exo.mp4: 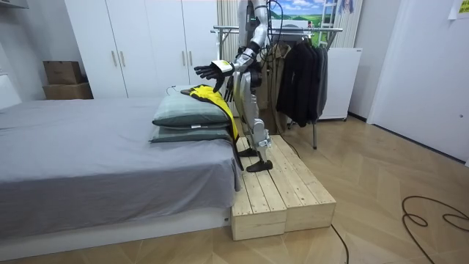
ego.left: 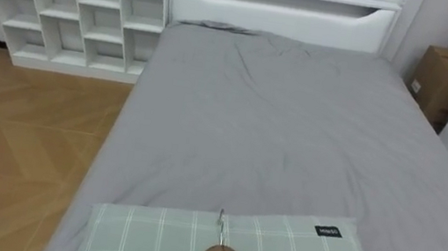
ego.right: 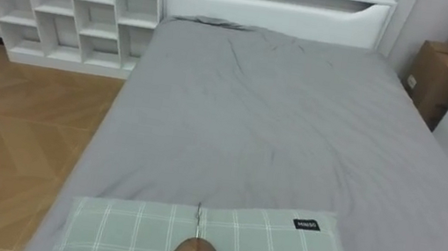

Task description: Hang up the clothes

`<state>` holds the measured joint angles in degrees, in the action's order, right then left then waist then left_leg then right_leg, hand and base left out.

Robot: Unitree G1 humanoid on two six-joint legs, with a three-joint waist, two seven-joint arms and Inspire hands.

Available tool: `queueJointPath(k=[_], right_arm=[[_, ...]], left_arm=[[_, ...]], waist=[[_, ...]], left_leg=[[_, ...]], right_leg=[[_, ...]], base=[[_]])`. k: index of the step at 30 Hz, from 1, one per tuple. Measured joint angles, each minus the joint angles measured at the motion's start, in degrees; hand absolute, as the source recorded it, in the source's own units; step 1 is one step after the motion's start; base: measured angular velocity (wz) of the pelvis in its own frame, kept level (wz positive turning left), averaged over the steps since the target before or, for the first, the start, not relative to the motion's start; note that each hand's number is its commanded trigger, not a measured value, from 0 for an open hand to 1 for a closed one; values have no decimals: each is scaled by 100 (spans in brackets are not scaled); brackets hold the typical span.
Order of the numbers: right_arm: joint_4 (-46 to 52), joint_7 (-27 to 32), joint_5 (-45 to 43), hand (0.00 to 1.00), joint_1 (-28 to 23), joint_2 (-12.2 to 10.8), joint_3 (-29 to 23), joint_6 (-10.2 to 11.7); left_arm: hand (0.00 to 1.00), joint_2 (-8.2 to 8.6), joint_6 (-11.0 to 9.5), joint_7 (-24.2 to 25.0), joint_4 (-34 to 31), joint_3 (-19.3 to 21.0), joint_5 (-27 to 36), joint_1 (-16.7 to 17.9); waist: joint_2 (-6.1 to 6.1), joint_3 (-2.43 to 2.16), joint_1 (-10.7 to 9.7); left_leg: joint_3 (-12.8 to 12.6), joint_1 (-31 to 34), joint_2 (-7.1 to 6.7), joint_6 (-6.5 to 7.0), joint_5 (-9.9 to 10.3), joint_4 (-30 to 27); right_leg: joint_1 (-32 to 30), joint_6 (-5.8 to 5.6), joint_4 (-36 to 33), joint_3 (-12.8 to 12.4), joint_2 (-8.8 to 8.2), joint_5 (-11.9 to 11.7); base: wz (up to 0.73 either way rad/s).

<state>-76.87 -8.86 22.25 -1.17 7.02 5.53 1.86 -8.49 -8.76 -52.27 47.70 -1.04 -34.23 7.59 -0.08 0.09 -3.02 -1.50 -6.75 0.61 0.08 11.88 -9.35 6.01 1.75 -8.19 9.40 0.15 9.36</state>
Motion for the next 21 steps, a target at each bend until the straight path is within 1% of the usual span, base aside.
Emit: queueJointPath(k=[3, 4, 6, 10, 12, 14, 18, 21], right_arm=[[-1, -3, 2, 0, -2, 12, 2, -1], [-3, -3, 2, 0, -2, 12, 2, -1], [-3, -6, 2, 0, -4, 13, 1, -1], [-1, -38, 0, 0, -9, 13, 1, -8], [1, -58, -10, 0, -10, 13, 3, -8], [13, -55, -16, 0, -13, 12, 19, -8], [113, -50, -20, 0, -20, 13, 106, 1], [137, -51, -28, 0, -24, 12, 106, 8]], left_arm=[[0, -2, 1, 0, 0, -45, -45, 0], [0, -2, 1, 0, 0, -45, -46, 0], [0, -3, 1, 0, 1, -45, -53, 0], [0, -3, 15, 0, 9, -47, -277, 3], [0, -5, 68, 0, 9, -97, -350, 3], [0, -4, 124, 1, 8, -217, -648, 4], [0, 5, 123, 2, -1, -275, -1140, -5], [0, 7, 122, 2, -4, -275, -1334, -31]], waist=[[3, 9, -3], [16, 20, -3], [19, 22, -12], [22, 24, -9], [36, 28, -12], [36, 22, -7], [47, 19, -13], [55, 24, -14]], left_leg=[[0, 1, 0, 0, 0, 0], [0, 1, 0, 0, 0, 0], [10, 2, -1, 0, 0, 0], [18, 3, -3, 0, 0, -1], [17, 0, -3, 0, 0, -4], [16, 2, -3, 0, 0, -6], [-3, 0, -3, 0, 0, -9], [-12, -1, -3, 0, 0, -8]], right_leg=[[0, 0, 0, 0, 0, 0], [0, 0, 0, 0, 0, 0], [-2, 0, 9, 2, 1, 0], [-12, -1, 46, 3, 5, 0], [-9, -1, 40, 0, 3, -1], [-3, -4, 18, -21, 4, -4], [-16, -4, -19, -76, 5, -4], [-37, -5, -40, -104, 5, -3]], base=[[0], [0], [0], [0], [0], [0], [-5], [-5]])
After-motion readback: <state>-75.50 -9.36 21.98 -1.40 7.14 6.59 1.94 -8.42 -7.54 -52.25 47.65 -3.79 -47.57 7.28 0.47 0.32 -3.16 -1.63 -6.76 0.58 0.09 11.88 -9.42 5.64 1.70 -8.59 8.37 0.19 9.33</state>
